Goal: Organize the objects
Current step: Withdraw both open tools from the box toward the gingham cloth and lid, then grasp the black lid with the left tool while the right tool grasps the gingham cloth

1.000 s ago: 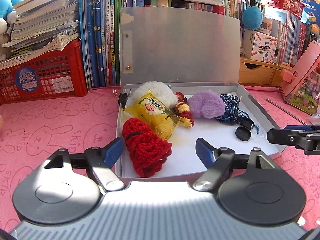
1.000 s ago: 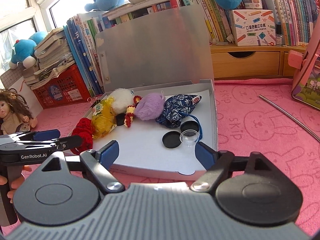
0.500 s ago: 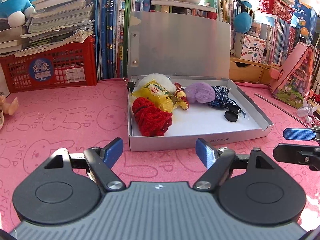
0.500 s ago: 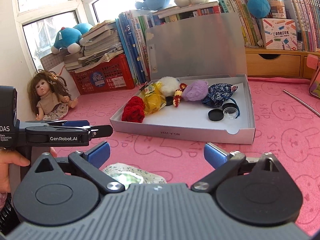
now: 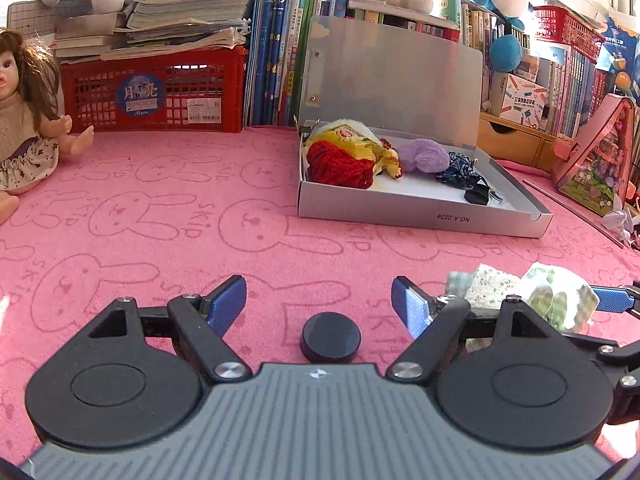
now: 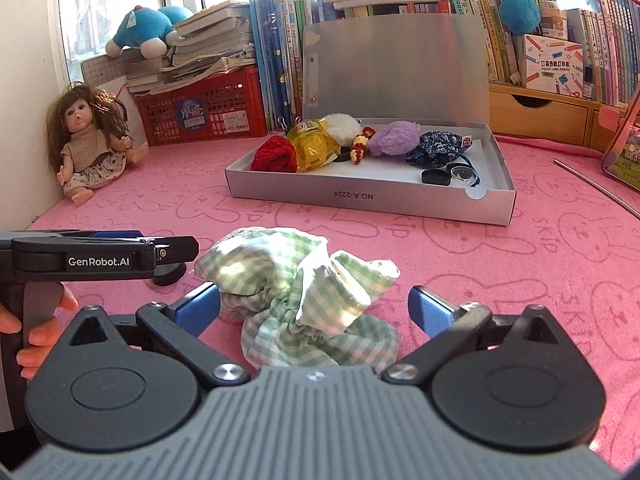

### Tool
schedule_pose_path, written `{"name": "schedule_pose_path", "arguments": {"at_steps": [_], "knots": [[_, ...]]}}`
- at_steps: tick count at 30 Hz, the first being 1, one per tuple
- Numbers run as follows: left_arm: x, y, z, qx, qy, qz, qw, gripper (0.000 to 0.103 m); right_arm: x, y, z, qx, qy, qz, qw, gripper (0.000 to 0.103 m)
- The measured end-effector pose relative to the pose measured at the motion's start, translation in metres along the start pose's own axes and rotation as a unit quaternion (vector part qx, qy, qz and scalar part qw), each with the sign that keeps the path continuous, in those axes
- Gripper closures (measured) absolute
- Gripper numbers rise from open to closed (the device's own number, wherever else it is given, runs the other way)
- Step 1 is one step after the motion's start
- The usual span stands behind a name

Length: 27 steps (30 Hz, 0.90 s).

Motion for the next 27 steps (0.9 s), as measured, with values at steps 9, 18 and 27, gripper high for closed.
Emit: {"name": "schedule_pose_path", "arguments": {"at_steps": [9,18,27], "knots": [[-0.016,-0.003,0.005,-0.018,-0.011,-0.018,0.9996,0.02,-0.009,-0.013,-0.001,-0.006,-0.014,-0.021,1.0,0.0],[-0.021,-0.002,0.014,0.008,-0.047,-0.016,0.9987,0.02,-0.012,-0.015,-0.006,-0.044,0.012,-0.032,0.998,0.0],[-0.022,-0.003,0.012,0.009,-0.046,-0.015,0.9988,0.02,-0.008,-0.002,0.009,-0.061,-0.018,-0.003,0.998,0.045]]}}
Point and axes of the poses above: each gripper's, at about its wrist camera, not at the fingertips, and y roughly against the way its jaws point, z to its right, x to its top, the point moved 10 cm from there along -y, roughly the way its jaws point, and after that the axes turned 7 degrees about x, right-handed, at the moved point
